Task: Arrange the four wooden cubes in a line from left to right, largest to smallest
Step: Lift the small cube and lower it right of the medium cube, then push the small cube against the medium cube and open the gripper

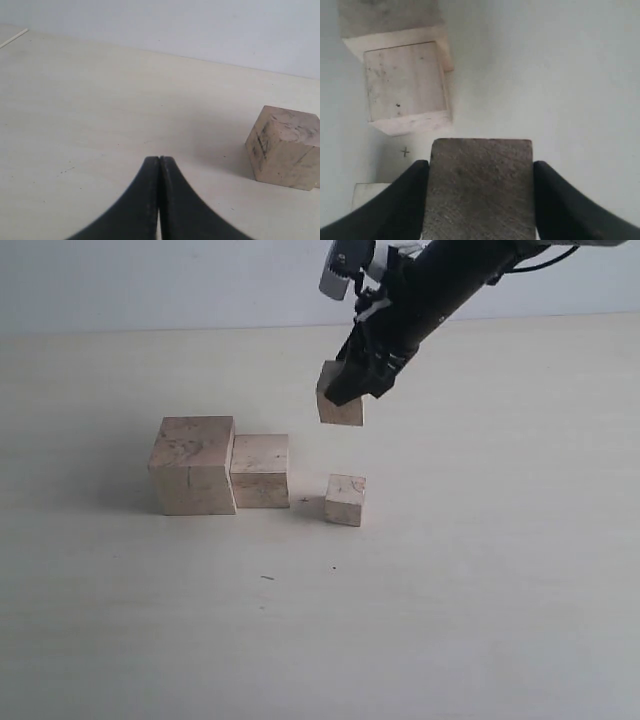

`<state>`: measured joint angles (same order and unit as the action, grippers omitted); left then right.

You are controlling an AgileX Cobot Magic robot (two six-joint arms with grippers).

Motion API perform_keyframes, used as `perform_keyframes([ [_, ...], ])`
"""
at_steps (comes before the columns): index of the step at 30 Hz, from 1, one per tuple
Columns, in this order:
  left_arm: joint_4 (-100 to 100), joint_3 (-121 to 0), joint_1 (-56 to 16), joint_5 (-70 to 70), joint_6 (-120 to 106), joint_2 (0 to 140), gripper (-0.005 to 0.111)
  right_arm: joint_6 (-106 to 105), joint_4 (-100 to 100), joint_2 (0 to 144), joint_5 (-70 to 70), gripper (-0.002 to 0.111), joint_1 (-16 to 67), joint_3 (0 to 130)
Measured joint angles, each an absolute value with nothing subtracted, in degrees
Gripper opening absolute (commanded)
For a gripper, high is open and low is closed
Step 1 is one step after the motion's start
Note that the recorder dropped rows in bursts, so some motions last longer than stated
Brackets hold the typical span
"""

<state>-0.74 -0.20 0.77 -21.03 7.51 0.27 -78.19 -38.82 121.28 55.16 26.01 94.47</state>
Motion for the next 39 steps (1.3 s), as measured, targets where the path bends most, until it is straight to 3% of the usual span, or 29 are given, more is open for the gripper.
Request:
perform_keyframes([
  [12,-0.74,-0.20,0.77,-21.03,7.51,0.27,0.000,-95.80,-49.73,128.16,53.80,0.000,26.01,89.10],
  [18,-0.74,-0.20,0.77,-21.03,7.51,0.27,0.000,-105.57,-49.89,129.68,59.91,0.000,26.01,89.10],
  [36,-0.74,-0.20,0.77,-21.03,7.51,0.27,0.000,-106.87,-54.67,131.02,58.20,0.000,26.01,89.10],
  [39,-0.74,-0.20,0.77,-21.03,7.51,0.27,0.000,-106.70,-54.67,131.02,58.20,0.007,26.01,89.10],
])
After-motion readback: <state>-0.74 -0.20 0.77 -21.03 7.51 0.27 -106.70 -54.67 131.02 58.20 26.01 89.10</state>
